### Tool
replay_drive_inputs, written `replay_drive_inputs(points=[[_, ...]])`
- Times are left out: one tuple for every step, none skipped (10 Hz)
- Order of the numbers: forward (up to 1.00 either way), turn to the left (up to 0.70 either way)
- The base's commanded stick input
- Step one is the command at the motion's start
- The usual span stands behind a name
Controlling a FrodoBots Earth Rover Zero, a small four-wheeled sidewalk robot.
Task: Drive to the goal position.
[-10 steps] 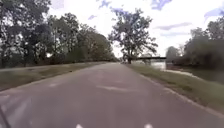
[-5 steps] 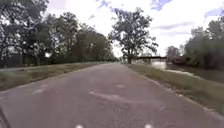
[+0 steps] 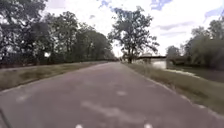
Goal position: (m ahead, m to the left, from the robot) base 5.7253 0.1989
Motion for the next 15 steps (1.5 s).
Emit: replay_drive_inputs(points=[[1.0, 0.0], [1.0, 0.0], [1.0, 0.0], [1.0, -0.09], [1.0, -0.23], [1.0, 0.19], [1.0, 0.11], [1.0, 0.0], [1.0, 0.0], [1.0, 0.0], [1.0, 0.0], [1.0, 0.0], [1.0, 0.0], [1.0, 0.0], [1.0, 0.0]])
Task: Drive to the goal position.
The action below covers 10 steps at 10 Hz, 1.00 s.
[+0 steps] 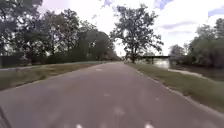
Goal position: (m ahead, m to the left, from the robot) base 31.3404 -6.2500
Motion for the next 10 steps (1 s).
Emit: replay_drive_inputs(points=[[1.0, 0.0], [1.0, 0.0], [1.0, 0.0], [1.0, 0.0], [1.0, 0.0], [1.0, 0.0], [1.0, 0.0], [1.0, -0.27], [1.0, -0.03], [1.0, 0.2]])
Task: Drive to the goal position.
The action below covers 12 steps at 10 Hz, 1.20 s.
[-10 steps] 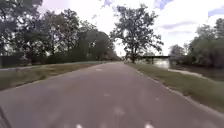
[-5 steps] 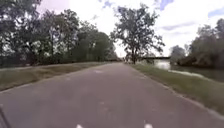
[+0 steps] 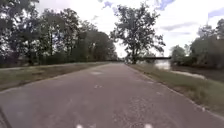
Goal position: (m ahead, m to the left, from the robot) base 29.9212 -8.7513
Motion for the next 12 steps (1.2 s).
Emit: replay_drive_inputs(points=[[1.0, 0.27], [1.0, 0.06], [1.0, 0.0], [1.0, 0.0], [1.0, 0.0], [1.0, 0.0], [1.0, 0.0], [1.0, 0.0], [1.0, 0.0], [1.0, 0.0], [1.0, 0.0], [1.0, 0.0]])
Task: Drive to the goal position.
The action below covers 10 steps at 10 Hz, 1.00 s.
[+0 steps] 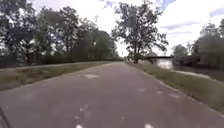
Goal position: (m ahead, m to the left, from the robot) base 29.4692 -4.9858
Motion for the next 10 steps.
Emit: replay_drive_inputs(points=[[1.0, 0.0], [1.0, 0.0], [1.0, 0.0], [1.0, 0.0], [1.0, 0.0], [1.0, 0.0], [1.0, -0.12], [1.0, -0.17], [1.0, 0.09], [1.0, -0.17]])
